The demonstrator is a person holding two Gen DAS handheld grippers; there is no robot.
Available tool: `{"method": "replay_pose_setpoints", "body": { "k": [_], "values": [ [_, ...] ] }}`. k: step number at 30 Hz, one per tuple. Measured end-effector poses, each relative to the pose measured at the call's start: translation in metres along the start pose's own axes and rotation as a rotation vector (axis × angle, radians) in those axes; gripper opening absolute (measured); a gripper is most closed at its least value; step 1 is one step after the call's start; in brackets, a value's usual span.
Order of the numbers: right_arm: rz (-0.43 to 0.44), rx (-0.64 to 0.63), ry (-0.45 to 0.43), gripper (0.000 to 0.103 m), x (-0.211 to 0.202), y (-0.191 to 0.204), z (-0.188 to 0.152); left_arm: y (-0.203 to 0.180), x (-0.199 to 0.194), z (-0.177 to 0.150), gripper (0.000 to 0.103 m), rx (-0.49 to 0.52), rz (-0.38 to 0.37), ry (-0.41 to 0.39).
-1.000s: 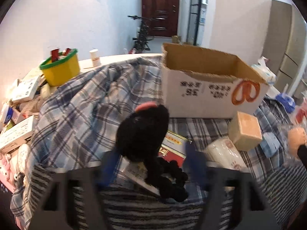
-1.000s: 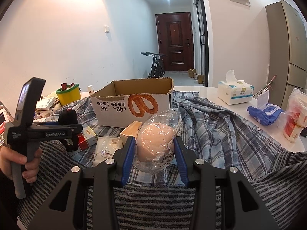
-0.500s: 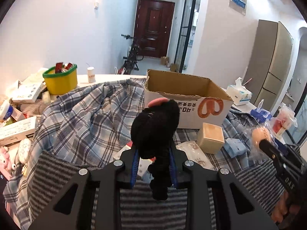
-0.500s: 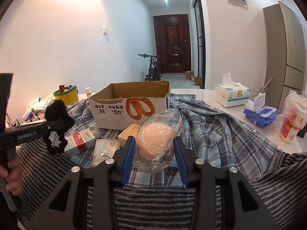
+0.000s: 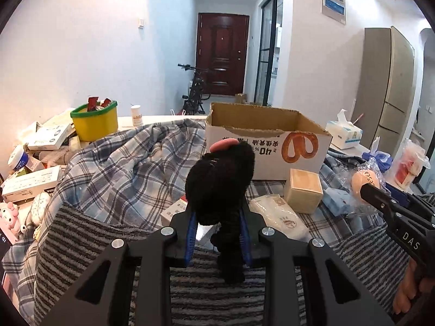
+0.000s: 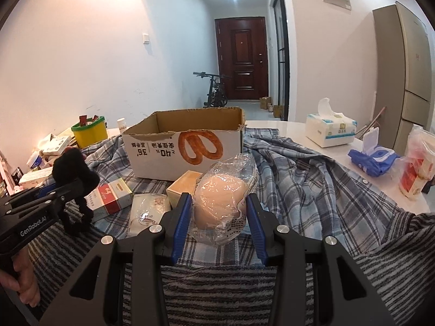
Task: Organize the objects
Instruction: 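Lift the plush toy and bagged bun with both grippers toward the pretzel box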
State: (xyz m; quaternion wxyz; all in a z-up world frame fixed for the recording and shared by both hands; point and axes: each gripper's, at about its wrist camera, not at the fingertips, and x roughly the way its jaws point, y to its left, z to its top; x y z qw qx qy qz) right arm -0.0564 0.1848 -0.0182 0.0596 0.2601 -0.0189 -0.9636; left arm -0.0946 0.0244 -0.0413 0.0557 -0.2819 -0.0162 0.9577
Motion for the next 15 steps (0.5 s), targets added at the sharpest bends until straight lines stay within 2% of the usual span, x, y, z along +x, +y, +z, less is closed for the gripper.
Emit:
{"method": "replay_pose_setpoints", "body": {
  "k": [7,15],
  "values": [
    [-0.017,-0.024,-0.007,0.04,-0.001,0.005,-0.001,-0.005,-0.01,-0.001,0.029,0.031,0.008,-0.052],
    [-0.023,-0.008,-0.015,0.04,-0.002,0.002,-0.001,0.0,-0.016,-0.001,0.029,0.01,0.011,-0.08]
  ]
}}
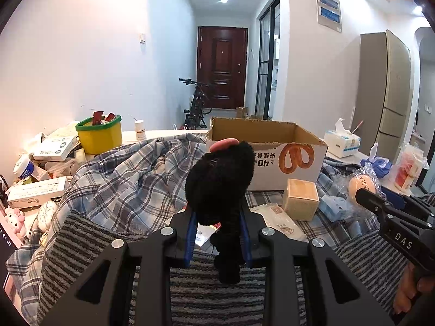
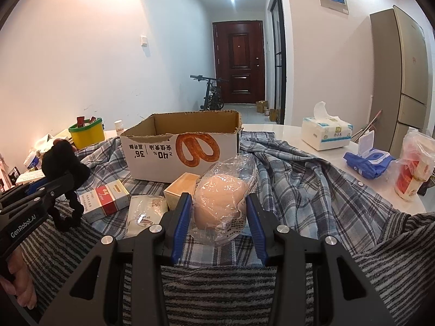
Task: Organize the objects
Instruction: 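Lift the plush toy and bagged bun with both grippers toward the pretzel box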
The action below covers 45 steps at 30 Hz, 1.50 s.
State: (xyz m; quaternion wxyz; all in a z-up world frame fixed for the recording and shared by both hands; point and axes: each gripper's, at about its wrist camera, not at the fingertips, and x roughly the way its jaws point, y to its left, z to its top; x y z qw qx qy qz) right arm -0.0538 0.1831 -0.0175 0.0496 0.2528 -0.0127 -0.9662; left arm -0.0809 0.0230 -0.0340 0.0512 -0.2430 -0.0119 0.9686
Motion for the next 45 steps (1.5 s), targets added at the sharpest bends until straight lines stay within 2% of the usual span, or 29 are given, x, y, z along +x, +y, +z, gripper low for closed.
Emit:
{"method": "replay_pose_setpoints", "body": {
  "k": [7,9,13,18,20,23,27,31,34,36,38,41,45],
  "values": [
    [-0.003,-0.005,-0.001,0.04,0.0,0.0,0.0,-0.002,-0.003,0.0,0.029,0.007,-0.007,-0.014],
    [-0.006,-0.015,0.002,0.04,0.0,0.002,0.0,-0.003,-0.002,0.0,0.029,0.009,0.024,-0.008],
    [-0.032,0.0,-0.007,0.04,-0.002,-0.001,0.001,0.002,-0.003,0.003,0.029,-0.017,0.0,-0.003],
    [-0.013,-0.008,-0.023,0.04,-0.012,-0.001,0.011,0.005,-0.019,0.014,0.029,-0.025,-0.02,-0.041],
    [-0.013,-0.017,-0.064,0.04,-0.022,0.0,0.021,0.004,-0.029,0.026,0.029,-0.015,-0.03,-0.064],
    [0.006,0.002,-0.189,0.04,-0.046,-0.004,0.043,0.0,-0.042,0.047,0.029,0.01,-0.034,-0.108],
    [-0.003,-0.041,-0.331,0.04,-0.076,-0.001,0.082,0.0,-0.057,0.086,0.029,0.025,-0.048,-0.181],
    [0.044,-0.038,-0.434,0.04,-0.098,-0.002,0.125,0.0,-0.071,0.134,0.029,0.016,-0.088,-0.254],
    [0.066,-0.033,-0.498,0.04,-0.114,-0.002,0.155,0.005,-0.081,0.165,0.029,-0.027,-0.127,-0.291],
    [0.094,-0.018,-0.551,0.04,-0.129,-0.002,0.177,0.001,-0.087,0.185,0.029,-0.009,-0.133,-0.325],
    [0.12,-0.017,-0.577,0.04,-0.137,0.0,0.193,-0.004,-0.093,0.199,0.029,0.002,-0.113,-0.376],
    [0.135,0.013,-0.621,0.04,-0.138,0.003,0.205,-0.005,-0.097,0.211,0.029,-0.031,-0.142,-0.421],
    [0.145,0.03,-0.598,0.04,-0.118,0.007,0.203,-0.002,-0.091,0.208,0.029,-0.055,-0.183,-0.442]
  ]
}}
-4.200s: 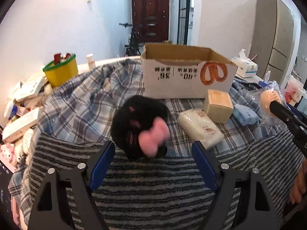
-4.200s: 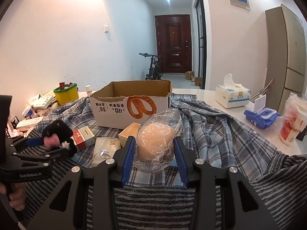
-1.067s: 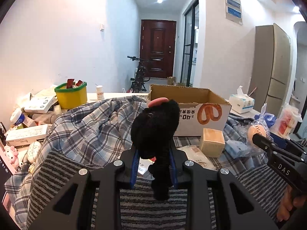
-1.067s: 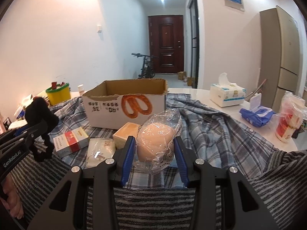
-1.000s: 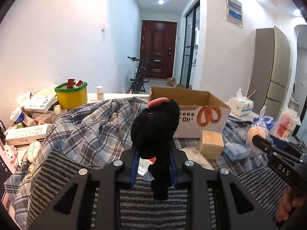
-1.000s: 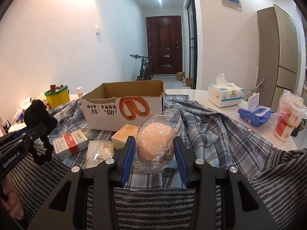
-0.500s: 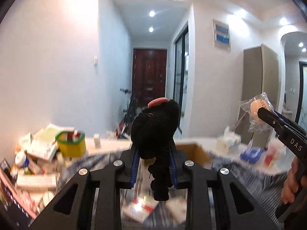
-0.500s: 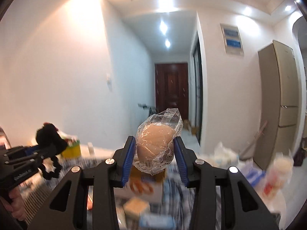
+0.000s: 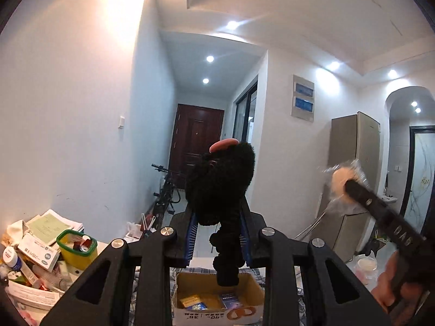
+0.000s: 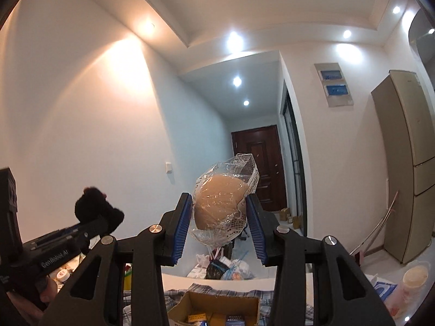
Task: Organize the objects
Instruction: 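Lift the plush toy and bagged bun with both grippers toward the pretzel box, then lower the black plush toy into the pretzel box and open the left gripper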
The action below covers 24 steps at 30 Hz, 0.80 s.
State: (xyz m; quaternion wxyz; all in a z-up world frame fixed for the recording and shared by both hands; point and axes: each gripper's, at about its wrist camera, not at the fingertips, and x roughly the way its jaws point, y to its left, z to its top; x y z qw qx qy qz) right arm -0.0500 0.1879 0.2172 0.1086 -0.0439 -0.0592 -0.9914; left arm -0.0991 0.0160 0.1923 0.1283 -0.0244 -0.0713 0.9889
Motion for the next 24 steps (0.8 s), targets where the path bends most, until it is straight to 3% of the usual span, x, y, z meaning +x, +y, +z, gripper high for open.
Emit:
{"method": "replay_pose_setpoints", "body": {
  "k": [2,6,15,21,24],
  "values": [
    [0.022,0.004,0.043,0.04,0.012,-0.002,-0.014,0.004,0.004,-0.004,0.029,0.008,0.04,-0.014],
    [0.033,0.005,0.123,0.04,0.036,-0.009,-0.031,0.007,0.022,-0.015,0.029,0.027,0.04,0.04],
    [0.011,-0.006,0.161,0.04,0.049,-0.017,-0.045,0.007,0.047,-0.029,0.029,0.027,0.047,0.122],
    [0.02,-0.013,0.23,0.04,0.067,-0.021,-0.058,0.013,0.08,-0.044,0.029,0.012,0.063,0.21],
    [-0.026,-0.045,0.255,0.04,0.077,-0.023,-0.067,0.018,0.102,-0.058,0.029,-0.001,0.056,0.273]
  ]
}}
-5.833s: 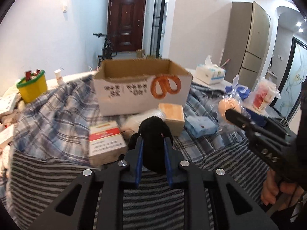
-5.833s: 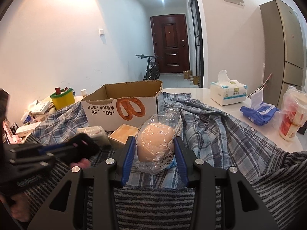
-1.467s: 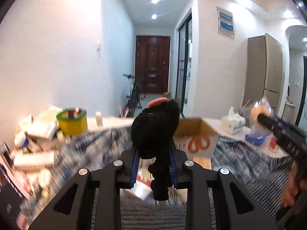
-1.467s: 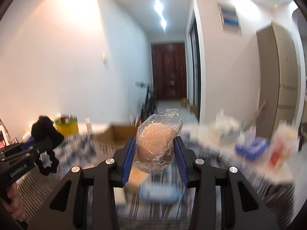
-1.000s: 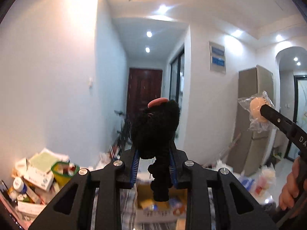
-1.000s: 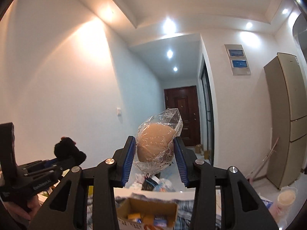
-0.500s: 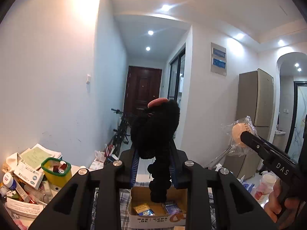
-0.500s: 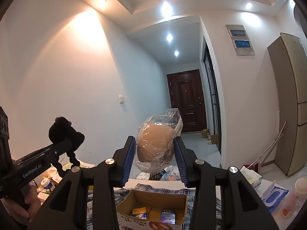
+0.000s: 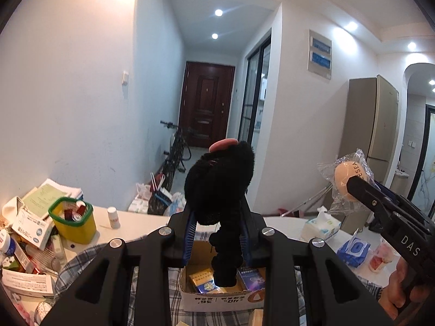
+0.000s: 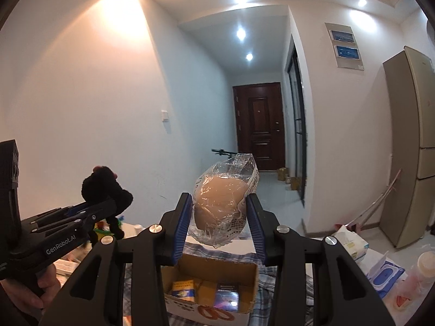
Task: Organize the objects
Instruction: 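Lower the black plush toy into the pretzel box and open the left gripper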
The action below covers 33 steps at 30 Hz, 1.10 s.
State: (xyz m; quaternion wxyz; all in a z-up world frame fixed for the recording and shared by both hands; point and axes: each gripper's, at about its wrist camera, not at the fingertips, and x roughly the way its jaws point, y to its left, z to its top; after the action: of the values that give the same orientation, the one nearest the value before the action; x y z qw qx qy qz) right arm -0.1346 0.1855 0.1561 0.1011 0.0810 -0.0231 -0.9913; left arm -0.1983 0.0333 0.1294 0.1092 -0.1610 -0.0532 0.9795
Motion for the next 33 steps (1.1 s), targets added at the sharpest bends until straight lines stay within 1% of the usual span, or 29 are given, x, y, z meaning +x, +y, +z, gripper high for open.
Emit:
{"method": "replay_pose_setpoints", "body": {
  "k": [1,2,5,6,8,11,12,14,15,18,21,25,31,33],
  "values": [
    [-0.003,-0.004,0.019,0.04,0.006,-0.001,-0.003,0.001,0.007,-0.003,0.029,-0.006,-0.021,0.009],
    [0.015,0.003,0.053,0.04,0.012,-0.002,-0.006,0.003,0.01,-0.004,0.029,-0.013,-0.038,0.015],
    [0.097,0.06,0.154,0.04,0.029,-0.007,-0.017,0.005,0.028,-0.011,0.029,-0.03,-0.067,0.068],
    [0.099,0.051,0.17,0.04,0.034,-0.006,-0.02,0.004,0.033,-0.014,0.029,-0.026,-0.069,0.077],
    [0.08,0.013,0.188,0.04,0.042,-0.002,-0.027,0.0,0.041,-0.018,0.029,-0.004,-0.041,0.09],
    [0.084,0.007,0.239,0.04,0.058,-0.003,-0.036,-0.003,0.054,-0.025,0.029,0.013,-0.027,0.114],
    [0.08,0.008,0.254,0.04,0.063,-0.005,-0.039,-0.002,0.059,-0.027,0.029,0.009,-0.03,0.124],
    [0.06,0.001,0.281,0.04,0.073,-0.007,-0.046,0.003,0.07,-0.034,0.029,-0.023,-0.062,0.141],
    [0.051,0.001,0.294,0.04,0.083,-0.014,-0.042,0.006,0.075,-0.038,0.029,-0.033,-0.065,0.149],
    [0.043,0.028,0.336,0.04,0.095,-0.023,-0.05,0.011,0.089,-0.046,0.029,-0.039,-0.052,0.184],
    [0.038,0.058,0.358,0.04,0.1,-0.028,-0.055,0.012,0.104,-0.055,0.029,-0.036,-0.05,0.23],
    [0.014,0.045,0.356,0.04,0.1,-0.026,-0.057,0.01,0.12,-0.068,0.029,-0.007,-0.011,0.284],
    [0.026,0.031,0.359,0.04,0.098,-0.018,-0.057,0.015,0.137,-0.083,0.029,-0.018,0.01,0.335],
    [0.022,0.035,0.361,0.04,0.1,-0.02,-0.057,0.016,0.139,-0.084,0.029,-0.019,0.006,0.341]
  ]
}}
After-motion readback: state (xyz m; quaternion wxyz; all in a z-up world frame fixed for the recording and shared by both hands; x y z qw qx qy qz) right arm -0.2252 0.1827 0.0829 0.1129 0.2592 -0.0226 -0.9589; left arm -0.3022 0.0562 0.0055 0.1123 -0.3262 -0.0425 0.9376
